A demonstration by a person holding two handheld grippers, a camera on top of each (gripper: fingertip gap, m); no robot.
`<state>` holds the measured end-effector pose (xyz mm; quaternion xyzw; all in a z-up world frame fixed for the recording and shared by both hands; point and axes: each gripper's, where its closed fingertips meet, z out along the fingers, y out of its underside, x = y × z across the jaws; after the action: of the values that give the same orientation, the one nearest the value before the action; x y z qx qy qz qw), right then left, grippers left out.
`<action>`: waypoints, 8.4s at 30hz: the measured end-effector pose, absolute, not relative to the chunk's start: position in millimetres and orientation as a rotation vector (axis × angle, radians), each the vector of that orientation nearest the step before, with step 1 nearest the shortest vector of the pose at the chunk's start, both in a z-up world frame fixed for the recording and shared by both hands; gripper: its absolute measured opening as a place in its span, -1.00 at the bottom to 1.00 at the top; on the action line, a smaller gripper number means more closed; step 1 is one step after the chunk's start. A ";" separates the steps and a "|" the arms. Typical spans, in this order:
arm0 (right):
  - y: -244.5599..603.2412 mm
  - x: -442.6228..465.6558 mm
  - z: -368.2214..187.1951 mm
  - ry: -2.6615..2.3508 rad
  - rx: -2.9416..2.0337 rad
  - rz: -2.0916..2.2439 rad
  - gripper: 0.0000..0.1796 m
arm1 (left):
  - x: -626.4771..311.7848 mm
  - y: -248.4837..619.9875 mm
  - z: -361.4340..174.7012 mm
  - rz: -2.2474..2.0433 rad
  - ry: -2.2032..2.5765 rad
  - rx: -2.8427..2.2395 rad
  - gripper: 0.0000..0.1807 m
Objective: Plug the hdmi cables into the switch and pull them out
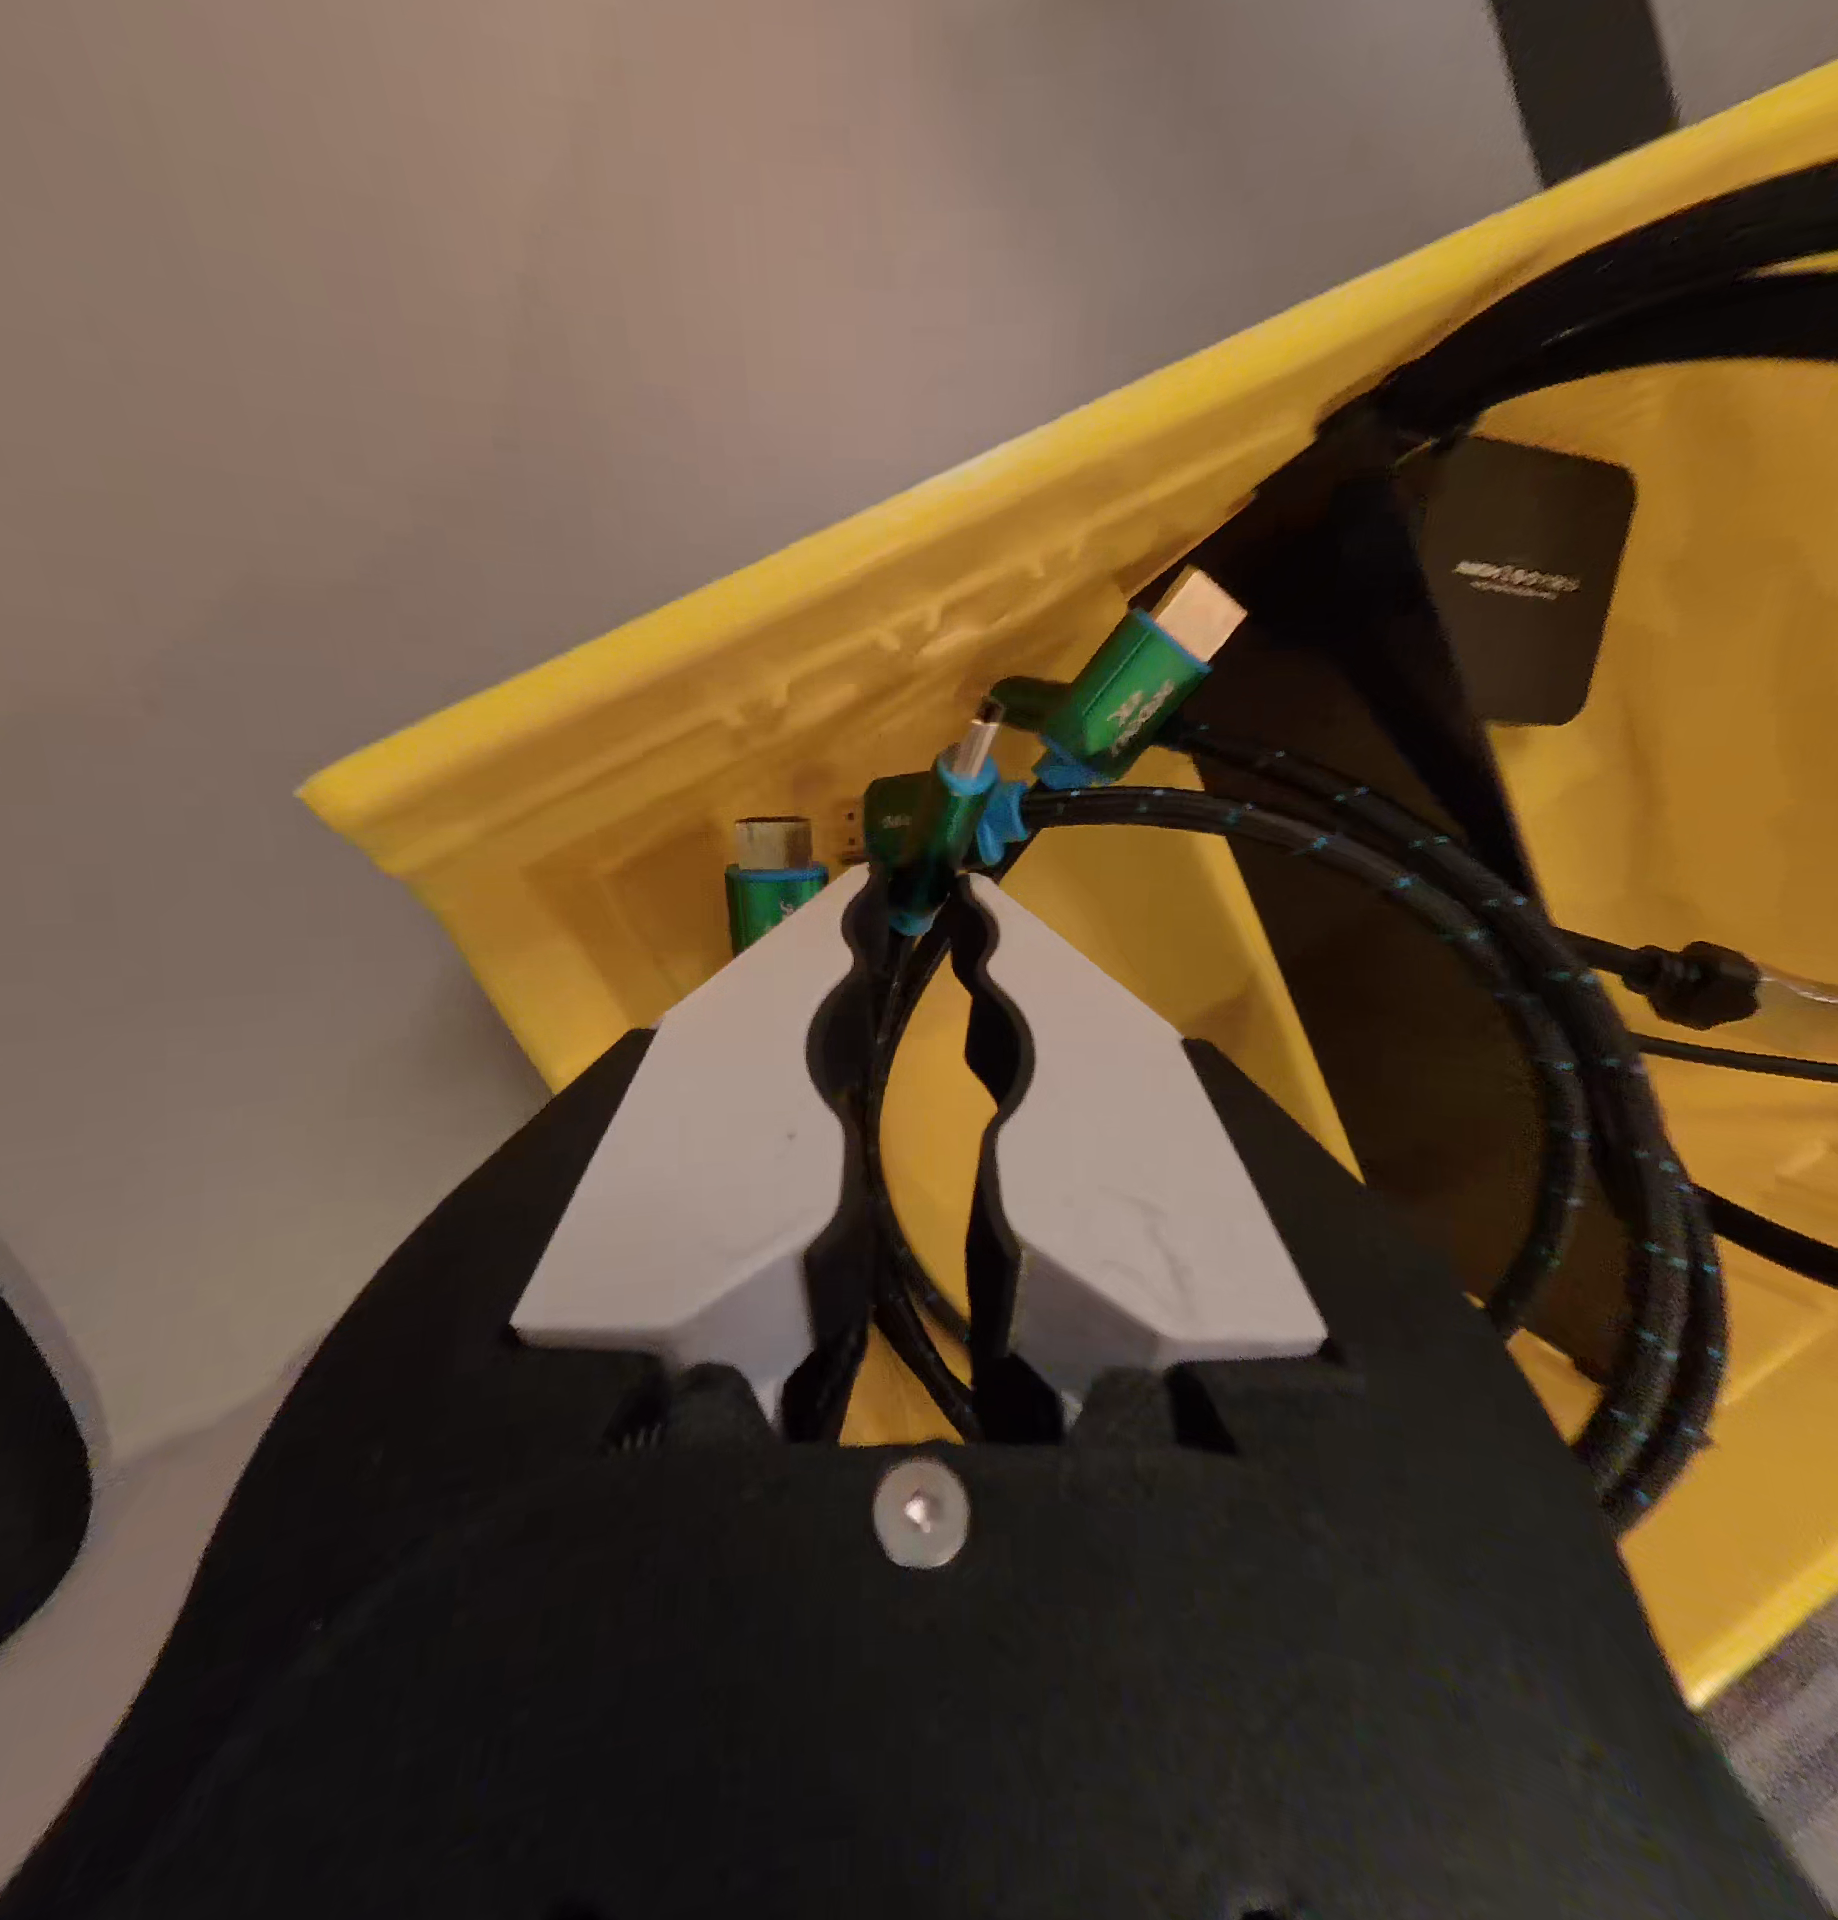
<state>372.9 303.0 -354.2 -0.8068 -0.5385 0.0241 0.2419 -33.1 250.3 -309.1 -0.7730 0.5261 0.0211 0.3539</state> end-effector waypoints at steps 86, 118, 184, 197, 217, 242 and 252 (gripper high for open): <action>306.2 486.7 -341.5 -0.354 -2.299 0.275 -0.85 | -380.7 266.5 -323.4 -0.339 0.061 -2.194 -0.96; 229.7 261.7 -346.4 -0.684 -2.333 0.411 -0.50 | -402.0 223.4 -218.1 -0.512 -0.096 -1.827 -0.96; 230.5 -225.3 -348.6 -1.146 -1.996 0.878 0.11 | -448.6 190.3 -143.3 -0.460 -0.163 -1.624 -0.95; 231.6 -191.4 -329.0 -1.183 -1.925 0.793 0.31 | -406.1 206.2 -136.0 -0.461 -0.084 -1.639 -0.95; 167.4 53.7 -174.9 -0.800 -1.559 1.114 0.25 | -143.0 258.3 -146.3 -0.455 0.427 -1.764 -0.96; 261.6 344.4 -291.6 -0.218 -2.119 0.622 0.54 | 222.0 302.8 -320.9 -0.891 0.703 -2.015 -0.75; 322.0 420.2 -307.5 -0.259 -2.207 0.461 0.39 | 293.9 293.3 -330.5 -0.895 0.754 -1.990 -0.48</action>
<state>420.2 322.0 -307.5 -0.8814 -0.1035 0.1841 0.4226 293.9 293.3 -330.5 -0.7884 0.2988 -0.3545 0.4044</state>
